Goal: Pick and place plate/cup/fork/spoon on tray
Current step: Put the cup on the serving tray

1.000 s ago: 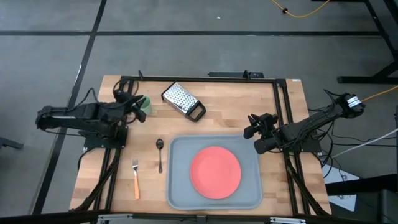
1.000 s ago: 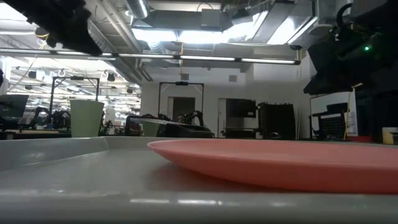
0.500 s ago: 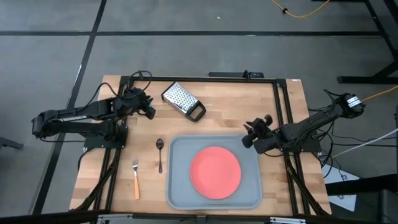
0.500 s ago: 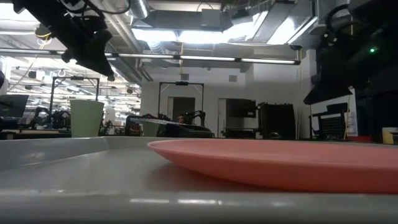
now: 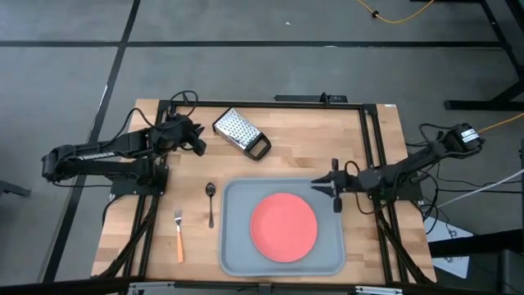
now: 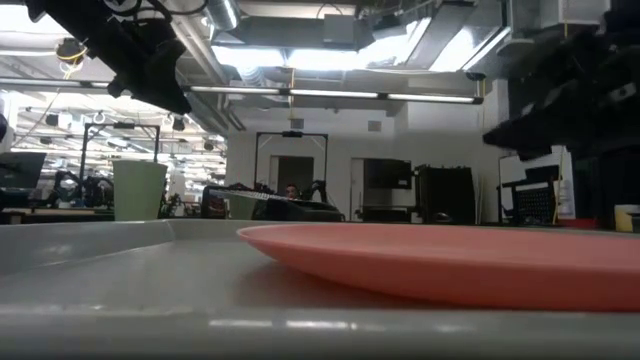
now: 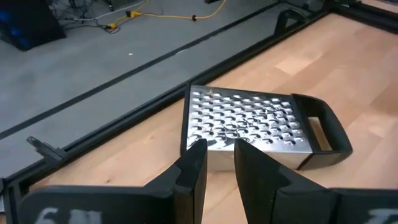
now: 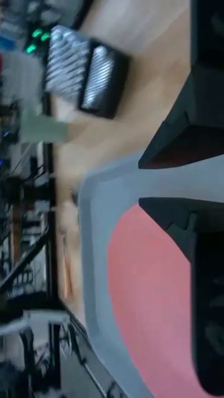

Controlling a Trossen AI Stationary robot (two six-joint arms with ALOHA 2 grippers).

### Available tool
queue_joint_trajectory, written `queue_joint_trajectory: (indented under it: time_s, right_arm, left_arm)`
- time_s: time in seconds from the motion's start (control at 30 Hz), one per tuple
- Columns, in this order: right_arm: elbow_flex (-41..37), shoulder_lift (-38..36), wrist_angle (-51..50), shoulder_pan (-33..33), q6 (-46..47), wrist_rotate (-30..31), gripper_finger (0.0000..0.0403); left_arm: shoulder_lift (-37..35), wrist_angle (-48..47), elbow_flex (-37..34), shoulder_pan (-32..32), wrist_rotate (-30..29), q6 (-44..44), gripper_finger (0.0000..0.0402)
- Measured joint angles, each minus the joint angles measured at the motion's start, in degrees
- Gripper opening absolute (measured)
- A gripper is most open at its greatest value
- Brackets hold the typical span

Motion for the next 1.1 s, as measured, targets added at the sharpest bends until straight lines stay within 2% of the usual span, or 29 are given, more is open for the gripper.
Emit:
queue_joint_trajectory:
  time_s: [0.07, 0.2, 0.3, 0.6, 0.83, 0.9, 1.1]
  right_arm:
    - [0.0, -0.02, 1.27, -1.14, -3.61, -3.4, 0.0088]
    - [-0.44, -2.35, 2.97, -4.97, -8.22, -14.9, 0.0088]
    - [-0.44, -3.57, 2.75, -7.95, -9.42, -19.38, 0.0088]
    - [-0.44, -3.56, 0.57, -11.54, -5.96, -19.73, 0.0088]
    - [-0.44, -3.53, -5.09, -11.54, -0.55, -19.74, 0.0088]
    - [-0.44, -3.53, -6.58, -11.54, 1.24, -19.74, 0.0088]
    - [-0.44, -3.51, -8.07, -11.54, 2.56, -19.72, 0.0088]
  left_arm:
    - [0.01, 0.08, 0.0, 0.07, 1.64, 0.02, 0.0073]
    - [0.61, 0.01, 0.0, 2.49, 7.02, 0.09, 0.0073]
    - [2.58, -0.14, 0.0, 6.11, 11.68, 0.09, 0.0073]
    - [11.97, -0.14, 0.0, 17.22, 18.56, 4.76, 0.0073]
    - [12.01, -1.52, 0.76, 19.81, 21.93, 6.04, 0.0073]
    - [10.85, -4.79, 3.2, 19.77, 20.84, 5.99, 0.0073]
    - [11.01, -24.93, 12.56, 19.7, 18.84, -0.19, 0.0073]
